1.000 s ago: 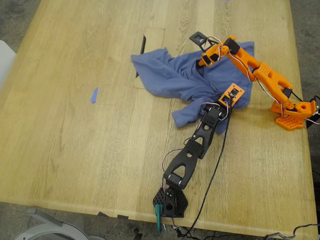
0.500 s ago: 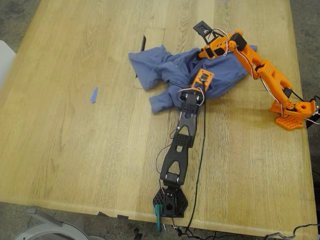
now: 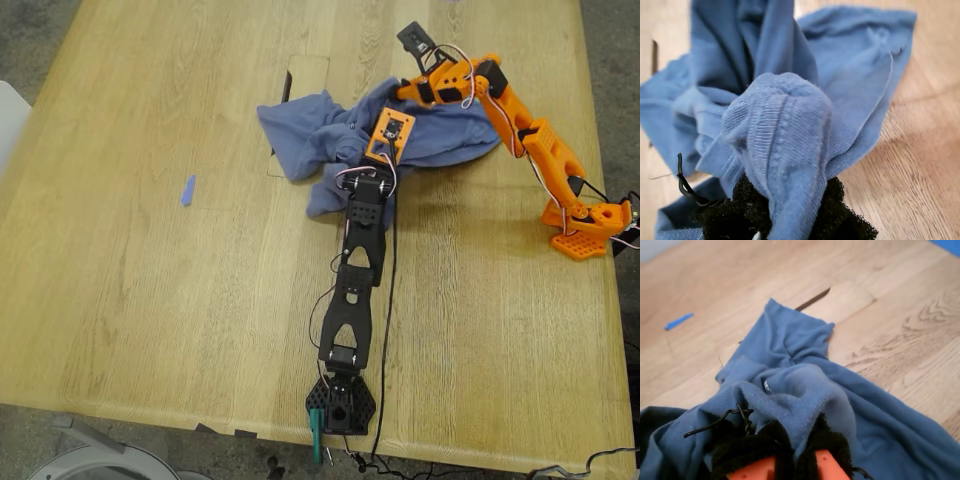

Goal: Fold a T-shirt

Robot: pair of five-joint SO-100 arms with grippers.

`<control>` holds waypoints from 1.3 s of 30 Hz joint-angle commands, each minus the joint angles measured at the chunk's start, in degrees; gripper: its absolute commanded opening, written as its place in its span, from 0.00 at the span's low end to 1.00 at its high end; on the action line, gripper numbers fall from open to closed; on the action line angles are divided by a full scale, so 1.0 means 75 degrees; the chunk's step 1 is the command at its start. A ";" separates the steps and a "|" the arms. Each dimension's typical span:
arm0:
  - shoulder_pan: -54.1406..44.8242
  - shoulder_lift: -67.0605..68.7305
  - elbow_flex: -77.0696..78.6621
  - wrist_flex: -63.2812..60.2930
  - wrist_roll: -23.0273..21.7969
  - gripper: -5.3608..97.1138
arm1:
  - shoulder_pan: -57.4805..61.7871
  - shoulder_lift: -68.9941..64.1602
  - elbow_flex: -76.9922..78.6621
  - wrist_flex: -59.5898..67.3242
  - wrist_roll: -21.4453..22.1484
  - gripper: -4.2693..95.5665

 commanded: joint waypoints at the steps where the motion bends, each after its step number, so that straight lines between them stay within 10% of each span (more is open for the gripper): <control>1: -0.0281 0.2063 -0.0270 0.0000 -0.0059 0.05 | 0.0059 0.0832 -0.0141 -0.0352 -0.0047 0.04; 39: -0.0070 0.4254 -0.0293 -0.4301 0.0188 0.05 | -0.0480 0.2895 -0.0152 -0.4477 -0.0328 0.04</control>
